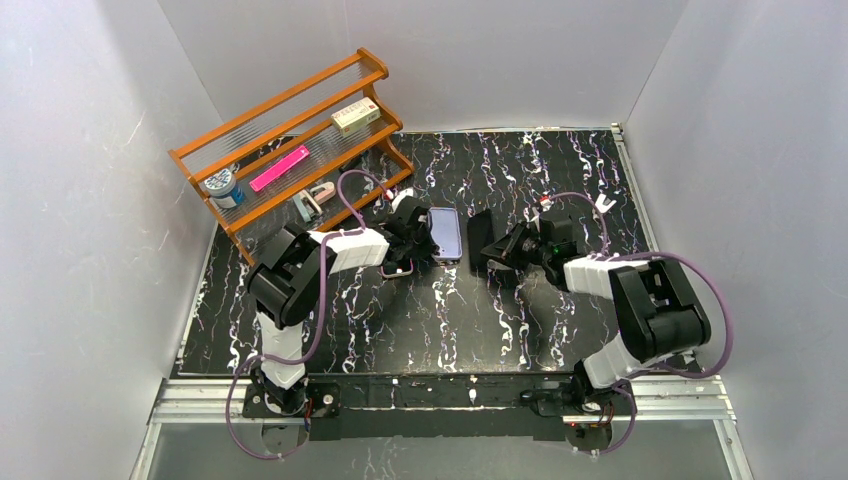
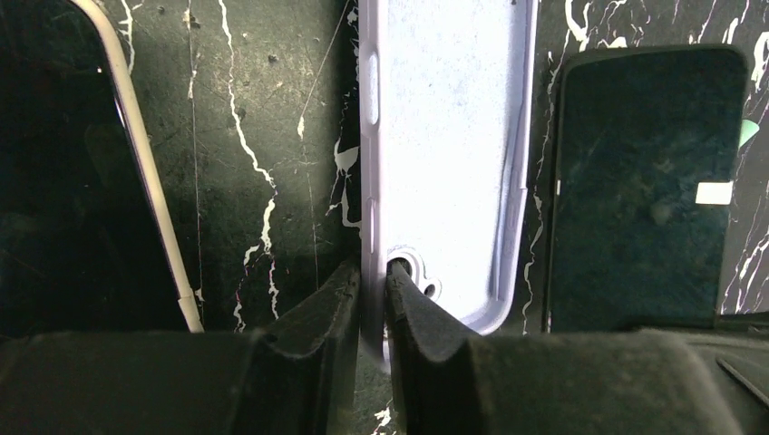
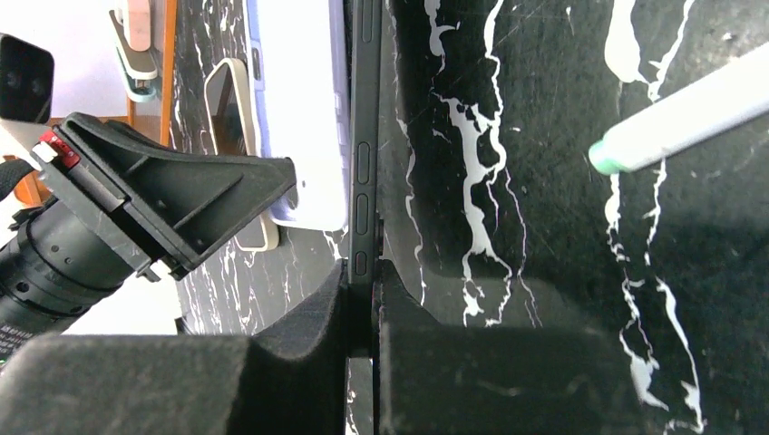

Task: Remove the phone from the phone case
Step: Place the phone case at the center of the board.

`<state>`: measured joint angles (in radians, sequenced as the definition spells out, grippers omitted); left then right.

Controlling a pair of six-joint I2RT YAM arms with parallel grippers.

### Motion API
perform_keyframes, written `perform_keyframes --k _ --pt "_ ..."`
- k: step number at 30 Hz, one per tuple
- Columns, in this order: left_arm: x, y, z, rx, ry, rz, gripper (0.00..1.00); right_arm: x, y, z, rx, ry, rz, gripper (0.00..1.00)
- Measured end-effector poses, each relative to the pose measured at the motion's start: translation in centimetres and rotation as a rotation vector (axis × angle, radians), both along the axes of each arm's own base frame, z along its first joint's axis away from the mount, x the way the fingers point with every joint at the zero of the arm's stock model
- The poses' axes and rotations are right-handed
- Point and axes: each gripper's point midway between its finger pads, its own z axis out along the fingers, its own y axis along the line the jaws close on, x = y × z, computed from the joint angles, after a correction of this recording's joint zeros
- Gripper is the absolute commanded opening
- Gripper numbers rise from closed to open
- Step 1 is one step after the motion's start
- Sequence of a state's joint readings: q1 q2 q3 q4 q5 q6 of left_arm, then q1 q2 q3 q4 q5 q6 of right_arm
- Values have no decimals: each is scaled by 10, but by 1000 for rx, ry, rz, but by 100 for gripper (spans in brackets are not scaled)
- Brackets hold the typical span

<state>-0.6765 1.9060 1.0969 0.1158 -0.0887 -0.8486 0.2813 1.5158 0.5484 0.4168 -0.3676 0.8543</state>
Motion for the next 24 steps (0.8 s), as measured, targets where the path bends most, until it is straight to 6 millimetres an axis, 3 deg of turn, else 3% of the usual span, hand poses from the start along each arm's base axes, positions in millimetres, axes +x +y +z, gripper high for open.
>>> perform_keyframes --k 9,13,17,19,24 --pt "3 -2 6 1 -25 -14 49 15 11 -7 26 -3 32 1" --pt "2 8 10 37 -23 -18 62 20 14 -8 25 -15 51 3" --pt "-2 29 19 96 -10 -7 75 24 18 -11 28 -26 87 11" --pt "-3 41 30 120 -19 4 77 24 20 -12 28 -31 105 20" --pt "0 74 73 144 -77 60 79 20 21 -20 15 -25 140 38"
